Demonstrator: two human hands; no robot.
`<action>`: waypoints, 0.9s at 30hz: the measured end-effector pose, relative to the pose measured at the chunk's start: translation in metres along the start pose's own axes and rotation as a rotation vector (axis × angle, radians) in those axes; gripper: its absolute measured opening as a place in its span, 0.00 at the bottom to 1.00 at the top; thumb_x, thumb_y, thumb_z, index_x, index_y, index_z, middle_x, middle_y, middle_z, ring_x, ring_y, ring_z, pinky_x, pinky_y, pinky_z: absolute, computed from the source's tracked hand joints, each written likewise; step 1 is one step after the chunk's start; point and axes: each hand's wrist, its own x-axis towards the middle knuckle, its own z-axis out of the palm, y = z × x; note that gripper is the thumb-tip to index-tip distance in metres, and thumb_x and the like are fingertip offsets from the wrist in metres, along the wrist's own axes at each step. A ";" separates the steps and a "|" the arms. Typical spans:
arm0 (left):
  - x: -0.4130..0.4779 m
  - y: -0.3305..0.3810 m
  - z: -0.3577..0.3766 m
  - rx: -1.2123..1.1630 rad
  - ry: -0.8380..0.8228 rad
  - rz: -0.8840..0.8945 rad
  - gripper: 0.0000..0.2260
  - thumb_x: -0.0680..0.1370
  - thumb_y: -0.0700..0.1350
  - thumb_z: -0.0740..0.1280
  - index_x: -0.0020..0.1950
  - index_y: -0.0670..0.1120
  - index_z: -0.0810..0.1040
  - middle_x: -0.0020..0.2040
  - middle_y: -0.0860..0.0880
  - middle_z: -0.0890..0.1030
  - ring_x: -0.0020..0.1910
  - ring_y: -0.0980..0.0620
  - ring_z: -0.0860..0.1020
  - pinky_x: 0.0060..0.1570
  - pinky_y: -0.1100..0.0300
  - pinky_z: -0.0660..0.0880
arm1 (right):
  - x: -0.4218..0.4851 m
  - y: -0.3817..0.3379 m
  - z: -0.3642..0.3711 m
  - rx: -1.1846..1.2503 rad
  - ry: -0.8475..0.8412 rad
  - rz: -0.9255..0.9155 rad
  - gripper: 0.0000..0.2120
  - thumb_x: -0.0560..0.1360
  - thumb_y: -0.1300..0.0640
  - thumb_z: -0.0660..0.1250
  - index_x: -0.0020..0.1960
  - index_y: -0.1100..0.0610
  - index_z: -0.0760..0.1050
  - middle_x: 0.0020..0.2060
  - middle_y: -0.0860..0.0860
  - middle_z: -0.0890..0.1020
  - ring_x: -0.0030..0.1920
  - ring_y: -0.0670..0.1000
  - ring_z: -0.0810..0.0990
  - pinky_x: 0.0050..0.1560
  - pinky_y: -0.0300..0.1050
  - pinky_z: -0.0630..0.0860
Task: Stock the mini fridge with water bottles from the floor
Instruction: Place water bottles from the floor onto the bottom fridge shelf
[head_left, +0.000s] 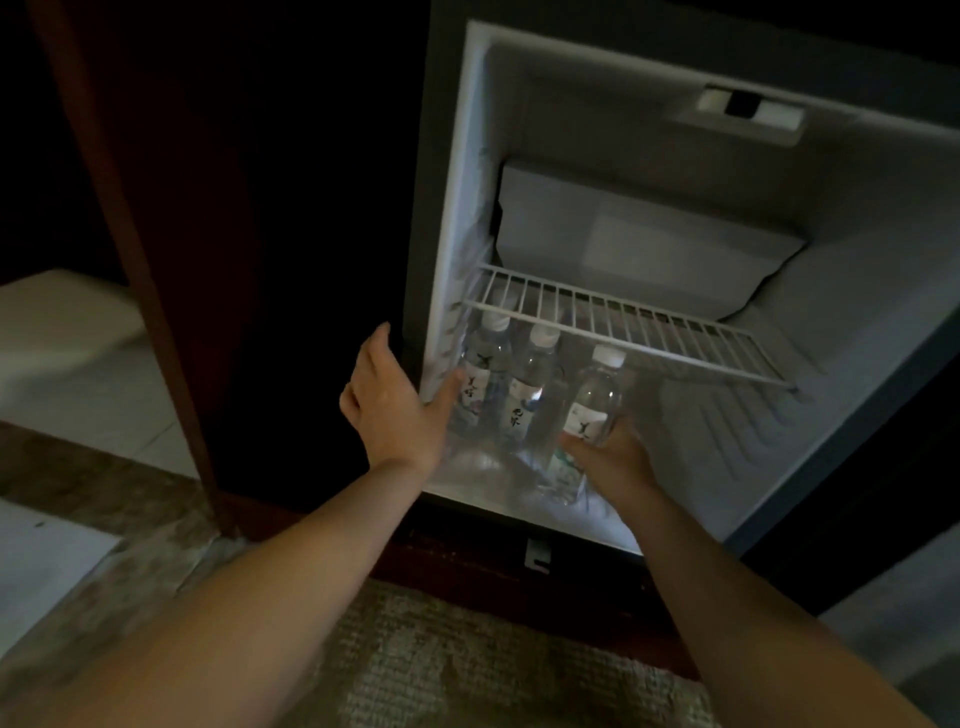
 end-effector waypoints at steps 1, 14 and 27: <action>0.003 -0.002 0.003 -0.009 -0.007 0.001 0.33 0.73 0.56 0.68 0.73 0.45 0.62 0.70 0.45 0.70 0.70 0.45 0.67 0.71 0.47 0.56 | 0.006 -0.002 0.000 -0.035 0.017 0.010 0.24 0.66 0.50 0.75 0.57 0.59 0.74 0.53 0.57 0.82 0.53 0.59 0.80 0.54 0.52 0.78; 0.016 -0.023 0.023 -0.273 0.036 0.107 0.24 0.76 0.55 0.64 0.69 0.48 0.68 0.59 0.46 0.79 0.59 0.49 0.78 0.58 0.57 0.75 | 0.065 -0.018 0.014 -0.036 0.008 0.063 0.27 0.71 0.58 0.72 0.65 0.65 0.66 0.62 0.62 0.76 0.61 0.60 0.77 0.50 0.44 0.72; 0.019 -0.032 0.027 -0.337 0.032 0.123 0.25 0.74 0.60 0.63 0.69 0.54 0.66 0.55 0.59 0.77 0.56 0.59 0.78 0.57 0.56 0.78 | 0.100 -0.019 0.032 0.008 0.054 0.002 0.28 0.71 0.62 0.71 0.67 0.64 0.64 0.60 0.62 0.77 0.60 0.60 0.77 0.51 0.43 0.71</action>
